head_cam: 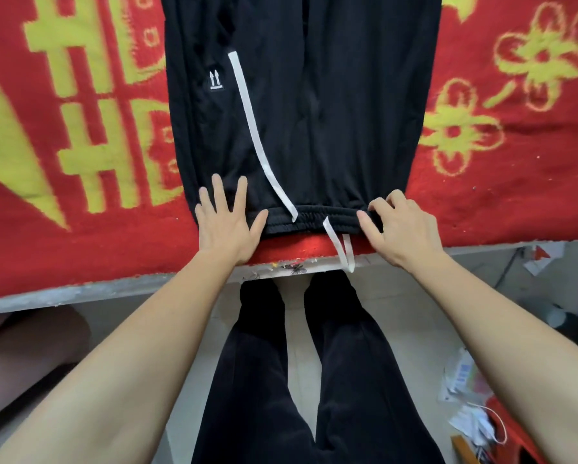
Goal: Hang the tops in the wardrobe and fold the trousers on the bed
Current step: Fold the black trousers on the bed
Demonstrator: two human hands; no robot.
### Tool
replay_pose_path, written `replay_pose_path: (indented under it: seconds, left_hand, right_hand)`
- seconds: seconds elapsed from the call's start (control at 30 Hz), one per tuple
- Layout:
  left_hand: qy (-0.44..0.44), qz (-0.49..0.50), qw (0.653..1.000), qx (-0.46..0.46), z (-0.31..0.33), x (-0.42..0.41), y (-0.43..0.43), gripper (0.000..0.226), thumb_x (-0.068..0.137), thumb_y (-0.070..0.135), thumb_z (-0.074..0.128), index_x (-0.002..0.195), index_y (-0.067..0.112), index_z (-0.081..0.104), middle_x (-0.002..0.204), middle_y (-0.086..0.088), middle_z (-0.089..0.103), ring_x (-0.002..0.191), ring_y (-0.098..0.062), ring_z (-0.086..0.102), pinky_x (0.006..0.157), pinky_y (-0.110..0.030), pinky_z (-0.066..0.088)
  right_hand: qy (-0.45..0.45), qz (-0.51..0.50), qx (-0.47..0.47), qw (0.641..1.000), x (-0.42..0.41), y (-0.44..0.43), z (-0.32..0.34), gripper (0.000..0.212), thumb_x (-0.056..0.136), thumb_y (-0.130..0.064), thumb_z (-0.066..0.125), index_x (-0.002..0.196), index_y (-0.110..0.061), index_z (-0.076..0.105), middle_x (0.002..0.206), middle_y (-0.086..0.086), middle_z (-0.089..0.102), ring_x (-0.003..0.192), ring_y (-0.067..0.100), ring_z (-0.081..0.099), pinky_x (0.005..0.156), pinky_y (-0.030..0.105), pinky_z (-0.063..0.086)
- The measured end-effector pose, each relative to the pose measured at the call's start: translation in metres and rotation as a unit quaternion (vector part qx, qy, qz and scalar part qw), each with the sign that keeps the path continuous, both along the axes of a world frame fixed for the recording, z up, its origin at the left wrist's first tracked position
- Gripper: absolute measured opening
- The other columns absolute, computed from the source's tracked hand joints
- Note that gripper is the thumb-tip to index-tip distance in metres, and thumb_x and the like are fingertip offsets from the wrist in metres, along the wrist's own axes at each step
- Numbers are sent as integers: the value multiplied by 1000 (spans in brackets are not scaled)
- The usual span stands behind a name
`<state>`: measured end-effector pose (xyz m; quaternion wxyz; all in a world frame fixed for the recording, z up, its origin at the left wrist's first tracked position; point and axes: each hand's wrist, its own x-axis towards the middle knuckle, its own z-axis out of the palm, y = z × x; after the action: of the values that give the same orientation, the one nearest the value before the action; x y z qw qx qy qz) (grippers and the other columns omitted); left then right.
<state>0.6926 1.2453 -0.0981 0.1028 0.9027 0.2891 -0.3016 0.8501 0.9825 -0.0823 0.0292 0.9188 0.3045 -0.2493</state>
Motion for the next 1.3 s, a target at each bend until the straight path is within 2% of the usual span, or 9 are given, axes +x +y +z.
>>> replay_pose_path:
  seconds: [0.27, 0.37, 0.47, 0.57, 0.67, 0.8, 0.9, 1.13, 1.3]
  left_hand:
    - [-60, 5, 996, 65, 7, 21, 27, 69, 98, 55, 34, 153, 14, 22, 147, -23, 32, 112, -41, 45, 83, -51, 46]
    - [-106, -16, 989, 98, 1, 56, 61, 69, 99, 48, 37, 153, 10, 18, 158, -23, 15, 140, -40, 25, 101, -57, 37]
    - [-53, -10, 995, 88, -15, 83, 99, 71, 99, 58, 22, 157, 22, 2, 164, -13, -5, 151, -30, 1, 116, -58, 17]
    - [38, 91, 995, 30, -21, 91, 119, 70, 98, 63, 15, 157, 30, -5, 164, -5, -12, 151, -26, -5, 116, -63, 10]
    - [-30, 125, 990, 55, -12, 97, 95, 67, 100, 49, 31, 157, 17, 12, 163, -17, 2, 150, -34, 1, 117, -60, 11]
    - [-194, 84, 975, 73, 6, 113, 27, 46, 93, 33, 48, 132, 9, 50, 145, -19, 39, 134, -39, 35, 102, -50, 32]
    - [-264, 44, 962, -59, 15, 128, -44, 23, 93, 29, 52, 100, 10, 62, 107, -13, 57, 100, -35, 53, 80, -46, 44]
    - [-47, -22, 978, -202, 0, 157, -169, 58, 84, 75, 47, 95, 20, 60, 101, 0, 60, 98, -23, 53, 79, -40, 47]
    - [-48, 5, 984, -172, -6, 162, -178, 28, 81, 44, 62, 94, 19, 64, 101, -2, 61, 99, -27, 54, 76, -38, 44]
  right_hand:
    - [-20, 48, -40, 998, 39, 24, -4, 52, 101, -59, 25, 81, -20, 54, 80, 7, 66, 73, 34, 65, 58, 33, 35]
    - [-90, 3, 79, 993, 69, 41, -4, 38, 103, -43, 39, 110, -13, 61, 104, 14, 61, 84, 38, 63, 64, 43, 50]
    - [-81, -19, 44, 996, 99, 51, -17, 61, 103, -48, 38, 154, -14, 31, 159, 20, 24, 138, 40, 37, 105, 52, 39]
    - [9, -50, -91, 995, 116, 46, -32, 81, 98, -68, 19, 160, -21, -2, 167, 5, -12, 153, 33, -1, 120, 56, 16]
    - [40, -73, -58, 995, 118, 43, -34, 81, 97, -69, 26, 160, -23, 1, 168, 2, -9, 153, 33, -1, 119, 58, 12]
    - [1, -164, 135, 977, 127, 38, -24, 64, 99, -46, 44, 154, -14, 31, 159, 14, 25, 143, 33, 30, 118, 45, 26]
    - [-10, -241, 199, 950, 148, 39, -19, 59, 99, -37, 47, 149, -8, 36, 141, 16, 41, 125, 28, 49, 110, 36, 38]
    - [194, -527, 279, 779, 203, 54, -21, 15, 89, -35, 62, 93, -24, 70, 84, -9, 59, 75, 11, 50, 55, 20, 41]
    - [263, -544, 266, 751, 214, 51, -14, 13, 88, -31, 67, 99, -25, 72, 80, -14, 66, 66, 2, 58, 63, 18, 44]
